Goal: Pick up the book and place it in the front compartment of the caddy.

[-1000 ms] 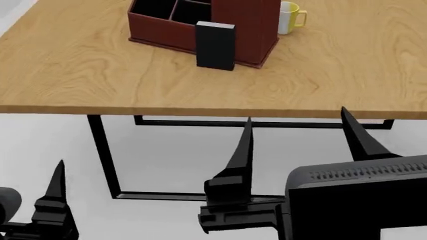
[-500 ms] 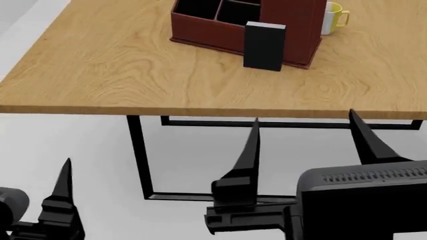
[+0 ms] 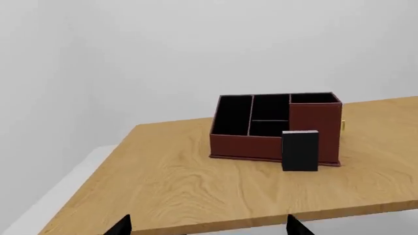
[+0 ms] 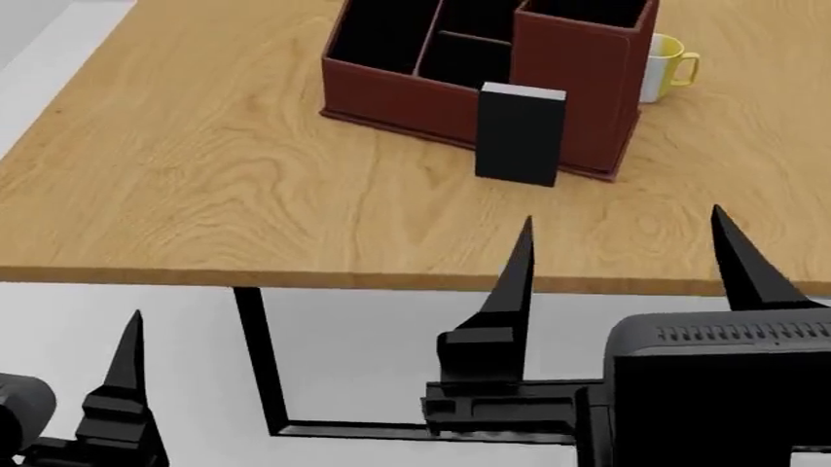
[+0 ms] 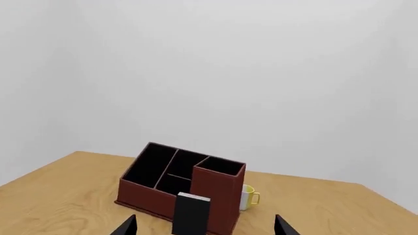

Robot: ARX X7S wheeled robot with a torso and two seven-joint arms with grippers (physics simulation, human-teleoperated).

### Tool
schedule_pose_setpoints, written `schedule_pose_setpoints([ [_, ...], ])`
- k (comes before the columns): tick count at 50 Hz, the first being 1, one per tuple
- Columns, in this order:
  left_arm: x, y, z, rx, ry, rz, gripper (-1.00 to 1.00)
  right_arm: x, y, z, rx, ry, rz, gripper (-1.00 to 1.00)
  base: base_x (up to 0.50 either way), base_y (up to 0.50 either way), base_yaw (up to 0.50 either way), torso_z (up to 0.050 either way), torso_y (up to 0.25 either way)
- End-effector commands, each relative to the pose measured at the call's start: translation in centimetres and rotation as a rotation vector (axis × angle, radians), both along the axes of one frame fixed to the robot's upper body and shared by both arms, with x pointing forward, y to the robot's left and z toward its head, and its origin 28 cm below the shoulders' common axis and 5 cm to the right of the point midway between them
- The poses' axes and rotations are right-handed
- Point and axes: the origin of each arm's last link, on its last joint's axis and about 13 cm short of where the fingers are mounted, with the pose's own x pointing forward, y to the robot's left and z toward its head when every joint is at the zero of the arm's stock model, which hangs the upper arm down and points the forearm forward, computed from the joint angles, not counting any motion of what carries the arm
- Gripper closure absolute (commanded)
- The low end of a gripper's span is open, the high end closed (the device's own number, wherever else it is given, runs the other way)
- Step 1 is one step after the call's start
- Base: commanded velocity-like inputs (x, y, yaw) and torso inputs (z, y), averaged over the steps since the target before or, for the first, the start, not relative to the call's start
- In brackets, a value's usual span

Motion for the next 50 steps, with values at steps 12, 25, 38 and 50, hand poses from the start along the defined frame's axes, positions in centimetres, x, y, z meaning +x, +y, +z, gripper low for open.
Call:
schedule_pose_setpoints([
  [12, -0.3, 0.0, 0.5, 0.000, -0.031, -0.007, -1.00, 0.4, -0.9, 1.1, -0.023, -0.034, -0.069, -1.00, 0.50, 0.00, 0.00, 0.000, 0.002],
  [25, -0.2, 0.2, 0.7, 0.003, -0.042, 0.002, -1.00, 0.2, -1.1, 1.4, -0.031, -0.042, -0.081, -1.00, 0.50, 0.00, 0.00, 0.000, 0.001],
  [38, 0.0, 0.3, 1.2, 0.004, -0.055, -0.002, -1.00, 0.0, -1.2, 1.7, -0.036, -0.047, -0.088, -1.00, 0.50, 0.00, 0.00, 0.000, 0.002],
  [50, -0.1, 0.2, 1.6, 0.002, -0.061, -0.005, -1.00, -0.1, -1.3, 1.5, -0.034, -0.045, -0.088, -1.00, 0.50, 0.00, 0.00, 0.000, 0.002],
])
